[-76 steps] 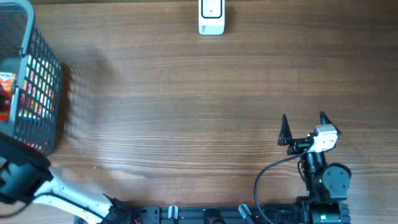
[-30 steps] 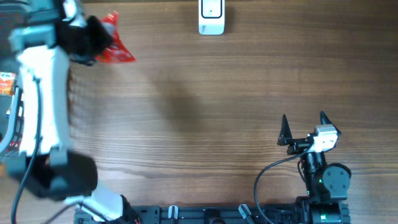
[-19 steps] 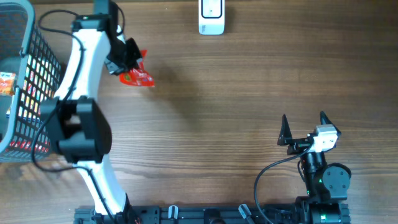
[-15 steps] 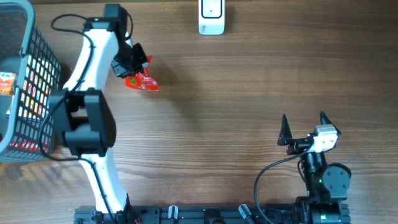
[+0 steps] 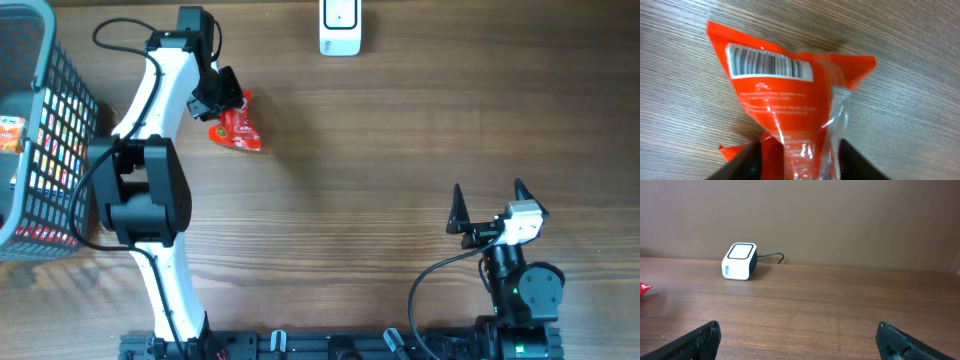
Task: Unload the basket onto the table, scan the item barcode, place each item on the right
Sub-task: 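Lift the red bag out of the basket toward the table center, then open the left gripper to drop the red bag on the table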
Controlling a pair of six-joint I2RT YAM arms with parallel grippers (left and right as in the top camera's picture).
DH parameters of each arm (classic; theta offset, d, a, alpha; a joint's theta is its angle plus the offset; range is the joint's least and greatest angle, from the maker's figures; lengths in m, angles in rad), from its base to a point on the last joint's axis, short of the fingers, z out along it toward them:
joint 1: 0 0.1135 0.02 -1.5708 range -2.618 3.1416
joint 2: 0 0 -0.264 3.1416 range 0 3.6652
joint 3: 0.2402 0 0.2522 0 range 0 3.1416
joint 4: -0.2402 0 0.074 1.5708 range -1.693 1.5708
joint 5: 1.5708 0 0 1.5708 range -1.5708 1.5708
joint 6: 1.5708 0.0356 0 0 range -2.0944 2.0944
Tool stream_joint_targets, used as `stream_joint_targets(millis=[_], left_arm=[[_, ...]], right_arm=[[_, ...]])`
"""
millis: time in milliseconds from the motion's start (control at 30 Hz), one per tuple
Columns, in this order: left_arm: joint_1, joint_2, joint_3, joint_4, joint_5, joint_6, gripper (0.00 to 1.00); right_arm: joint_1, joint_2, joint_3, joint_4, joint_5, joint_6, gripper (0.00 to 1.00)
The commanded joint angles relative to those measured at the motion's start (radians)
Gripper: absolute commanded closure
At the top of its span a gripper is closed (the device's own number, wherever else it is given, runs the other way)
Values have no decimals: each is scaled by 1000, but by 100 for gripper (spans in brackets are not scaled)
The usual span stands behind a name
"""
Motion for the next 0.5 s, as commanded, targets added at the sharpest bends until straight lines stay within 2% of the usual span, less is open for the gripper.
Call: stream_joint_targets(millis=[0,267,400,433,467], left_arm=[[6,-5,4,2,-32,3,46],[48,-84,66,-53,-32,3,34],[90,-172,77,-69,-31,3,12],[103,-198,77,-69,-31,3,4],[118,-228,77,-69,-31,3,0]], right_arm=[[4,-7,-2,2,14,8,0],[4,-7,-2,2,14,8,0],[4,-7,-2,2,14,8,0],[4,-7,-2,2,14,8,0],[4,-7,-2,2,14,8,0]])
